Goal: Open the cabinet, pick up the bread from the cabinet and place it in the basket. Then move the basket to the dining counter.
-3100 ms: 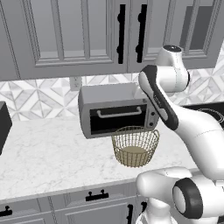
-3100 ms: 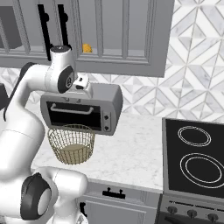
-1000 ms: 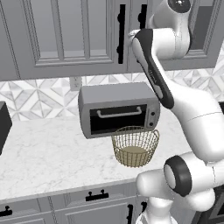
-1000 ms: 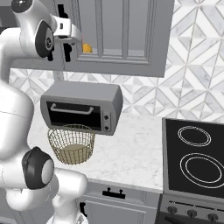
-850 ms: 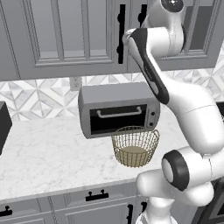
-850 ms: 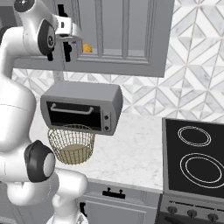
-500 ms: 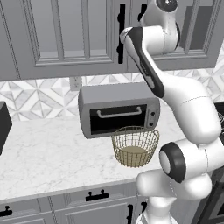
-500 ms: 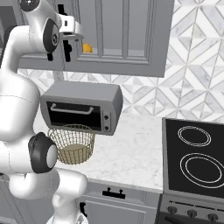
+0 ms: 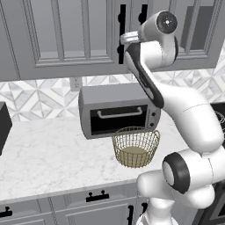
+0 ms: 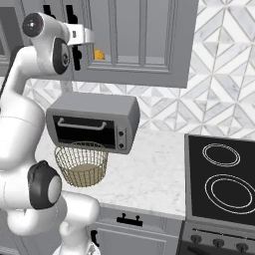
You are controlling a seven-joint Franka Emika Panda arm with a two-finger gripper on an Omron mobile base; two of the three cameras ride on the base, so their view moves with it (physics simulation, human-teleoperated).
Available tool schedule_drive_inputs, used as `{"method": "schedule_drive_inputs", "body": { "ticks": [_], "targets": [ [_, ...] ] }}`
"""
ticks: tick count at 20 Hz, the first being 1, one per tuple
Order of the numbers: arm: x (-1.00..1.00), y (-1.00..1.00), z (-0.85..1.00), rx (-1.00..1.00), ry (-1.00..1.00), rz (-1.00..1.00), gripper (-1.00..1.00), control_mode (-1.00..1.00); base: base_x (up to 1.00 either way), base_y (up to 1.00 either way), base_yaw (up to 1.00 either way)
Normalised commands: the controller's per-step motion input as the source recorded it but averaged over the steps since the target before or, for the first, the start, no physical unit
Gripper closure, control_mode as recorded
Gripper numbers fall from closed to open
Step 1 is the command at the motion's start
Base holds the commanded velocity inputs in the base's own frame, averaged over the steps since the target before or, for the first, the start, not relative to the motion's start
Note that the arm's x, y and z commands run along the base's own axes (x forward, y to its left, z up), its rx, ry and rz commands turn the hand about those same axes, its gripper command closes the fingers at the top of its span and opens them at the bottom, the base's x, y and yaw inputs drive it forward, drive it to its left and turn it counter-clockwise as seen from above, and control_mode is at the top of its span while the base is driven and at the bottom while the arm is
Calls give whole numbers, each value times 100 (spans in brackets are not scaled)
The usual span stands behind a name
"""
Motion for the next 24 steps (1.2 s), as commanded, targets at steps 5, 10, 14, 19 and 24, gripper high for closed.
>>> {"method": "schedule_drive_inputs", "body": {
  "ticks": [5,10,14,19,24],
  "targets": [
    [83,-25,-38,0,4,-6,100,-100,0,0,0],
    [-16,-97,-7,6,1,-7,100,-100,0,0,0],
    [-79,-100,0,15,-12,0,100,-100,0,0,0],
    [-88,-100,0,16,-6,0,100,-100,0,0,0],
    [-87,-100,0,17,0,0,100,-100,0,0,0]
  ]
}}
